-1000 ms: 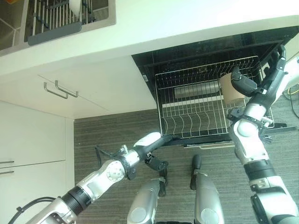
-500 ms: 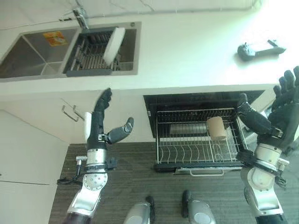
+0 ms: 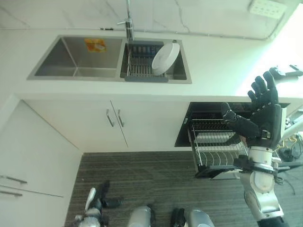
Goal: Place the dishes in the dishwasher.
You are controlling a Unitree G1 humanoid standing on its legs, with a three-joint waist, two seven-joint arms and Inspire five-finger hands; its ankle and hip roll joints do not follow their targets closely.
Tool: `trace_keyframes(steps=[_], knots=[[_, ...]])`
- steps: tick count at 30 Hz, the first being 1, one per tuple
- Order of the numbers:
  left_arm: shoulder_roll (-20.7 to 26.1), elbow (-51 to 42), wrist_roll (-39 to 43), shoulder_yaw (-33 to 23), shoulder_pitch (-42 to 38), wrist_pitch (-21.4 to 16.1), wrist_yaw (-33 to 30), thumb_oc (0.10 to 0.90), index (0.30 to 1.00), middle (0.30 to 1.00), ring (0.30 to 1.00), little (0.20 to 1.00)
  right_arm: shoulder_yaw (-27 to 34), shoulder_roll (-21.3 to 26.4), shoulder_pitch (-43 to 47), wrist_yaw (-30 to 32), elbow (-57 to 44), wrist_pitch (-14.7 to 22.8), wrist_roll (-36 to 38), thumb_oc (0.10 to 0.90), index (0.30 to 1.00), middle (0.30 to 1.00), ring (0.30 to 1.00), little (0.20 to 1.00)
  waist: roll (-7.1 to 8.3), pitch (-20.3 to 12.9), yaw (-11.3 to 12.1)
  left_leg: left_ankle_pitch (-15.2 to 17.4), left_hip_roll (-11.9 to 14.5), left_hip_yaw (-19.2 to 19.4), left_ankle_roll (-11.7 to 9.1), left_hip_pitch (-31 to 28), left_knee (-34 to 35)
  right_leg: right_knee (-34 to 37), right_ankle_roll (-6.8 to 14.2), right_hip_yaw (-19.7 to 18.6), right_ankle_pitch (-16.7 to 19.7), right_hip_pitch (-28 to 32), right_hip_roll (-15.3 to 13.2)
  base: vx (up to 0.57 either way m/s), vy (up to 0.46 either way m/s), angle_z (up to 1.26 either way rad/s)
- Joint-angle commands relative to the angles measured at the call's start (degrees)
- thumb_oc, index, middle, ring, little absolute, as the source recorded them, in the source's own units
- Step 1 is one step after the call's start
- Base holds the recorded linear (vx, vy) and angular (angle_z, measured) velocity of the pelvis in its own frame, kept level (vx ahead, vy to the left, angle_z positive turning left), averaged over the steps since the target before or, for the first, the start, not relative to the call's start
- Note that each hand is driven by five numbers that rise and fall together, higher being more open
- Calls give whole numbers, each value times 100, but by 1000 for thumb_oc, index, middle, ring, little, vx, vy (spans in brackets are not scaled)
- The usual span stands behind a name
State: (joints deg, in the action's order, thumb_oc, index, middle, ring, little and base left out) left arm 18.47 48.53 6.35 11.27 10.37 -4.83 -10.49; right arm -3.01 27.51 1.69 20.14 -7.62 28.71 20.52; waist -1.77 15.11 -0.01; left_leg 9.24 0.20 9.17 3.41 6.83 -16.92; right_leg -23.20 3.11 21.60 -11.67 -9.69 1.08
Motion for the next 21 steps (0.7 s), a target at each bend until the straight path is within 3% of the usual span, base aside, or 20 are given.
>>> trace_keyframes(steps=[1,2,3,5,6,7,8,9,10,13,14,15,16,17,18,21], knots=[[-50,-116,-82,-192,-176,-110,374,800,900,900,900,900,451,-3,503,-102,-448,348,419,800,900,900,900,900,-6,-166,16,562,-193,0,100,-601,-27,601,124,-190,658,545,-122,406,-143,-17],[-293,623,-50,-202,-161,182,622,800,900,900,900,900,418,-35,538,-125,-493,280,412,800,900,900,900,900,16,-179,-3,561,-198,123,76,-686,-27,601,44,-185,444,583,-130,442,-177,-40],[-463,1164,93,-237,-133,216,652,800,900,900,900,900,392,-61,574,-105,-564,169,356,800,900,900,900,900,33,-196,-17,545,-246,151,38,-773,-27,601,-58,-274,254,613,-80,390,-233,-42],[-635,1673,689,-496,-176,542,713,800,900,900,900,900,387,-37,537,20,-755,-66,193,800,900,900,900,900,193,-146,69,-412,-538,-83,-209,-997,-195,601,-282,-527,134,738,-149,426,-180,8],[-670,1720,683,-609,-154,624,634,800,900,900,900,900,354,-62,569,-7,-716,-178,219,800,900,900,900,900,210,-71,165,-521,-639,-620,-174,-655,-332,601,-322,-863,141,793,-61,420,-14,28],[-704,1660,684,-648,-110,663,602,800,900,900,900,900,247,-103,665,-9,-673,-180,186,800,900,900,900,900,194,-46,203,-519,-653,-806,-121,-546,-27,601,-291,-1087,189,762,25,382,83,-38],[-739,1608,666,-658,-65,698,612,800,900,900,900,900,91,-137,810,25,-618,-204,114,800,900,900,900,900,141,45,280,-601,-583,-947,-169,-80,-27,601,-286,-1340,157,817,167,308,128,-94],[-798,1668,796,-592,-17,638,524,800,900,900,900,900,-56,-186,966,14,-511,-224,90,800,900,900,900,900,146,146,421,-965,-668,-1114,-261,499,-27,601,-329,-1608,43,970,270,448,207,-154],[-857,1757,789,-603,102,704,486,800,900,900,900,900,-148,-235,1068,-62,-427,-250,79,800,900,900,900,900,162,142,576,-1126,-743,-1001,-272,887,-27,601,-328,-1712,-101,1182,300,393,191,-160],[-905,1872,879,-621,158,937,409,800,900,900,900,900,-174,-300,1166,-253,-392,-377,183,800,900,900,900,900,180,33,655,-721,-697,-774,-99,795,-27,601,-245,-1522,-123,1341,205,317,191,-150],[-921,1978,903,-709,171,989,460,800,900,900,900,900,-204,-338,1178,-314,-342,-315,259,800,900,900,900,900,195,-23,672,-509,-656,-640,20,708,-27,601,-122,-1339,141,1579,158,374,152,-109],[-932,2077,796,-765,176,1034,468,800,900,900,900,900,-257,-407,1168,-294,-348,-288,214,800,900,900,900,900,183,-50,669,-319,-642,-615,128,568,-27,601,59,-1219,626,1791,160,337,116,-108],[-950,2182,704,-786,185,1027,406,800,900,900,900,900,-306,-479,1155,-307,-365,-302,202,800,900,900,900,900,143,-55,647,-220,-641,-646,220,463,-27,-79,210,-1149,900,1548,108,250,91,-96],[-953,2240,744,-794,197,983,333,800,900,900,900,900,-336,-510,1162,-334,-356,-314,246,800,900,900,900,900,100,-55,633,-152,-623,-691,270,392,-27,-592,262,-1091,946,1303,46,179,73,-77],[-914,2327,984,-807,168,928,214,800,900,900,900,900,-431,-582,1212,-395,-317,-313,291,800,900,900,900,900,-2,-37,611,-50,-522,-714,302,248,-27,-944,212,-841,760,868,-201,117,29,-63],[-779,2328,1011,-912,61,979,393,800,900,900,900,900,-507,-597,1345,-468,-283,-252,320,800,900,900,900,900,-192,61,593,57,-233,-625,198,12,-27,-220,127,-522,708,450,-628,48,-53,-33]])
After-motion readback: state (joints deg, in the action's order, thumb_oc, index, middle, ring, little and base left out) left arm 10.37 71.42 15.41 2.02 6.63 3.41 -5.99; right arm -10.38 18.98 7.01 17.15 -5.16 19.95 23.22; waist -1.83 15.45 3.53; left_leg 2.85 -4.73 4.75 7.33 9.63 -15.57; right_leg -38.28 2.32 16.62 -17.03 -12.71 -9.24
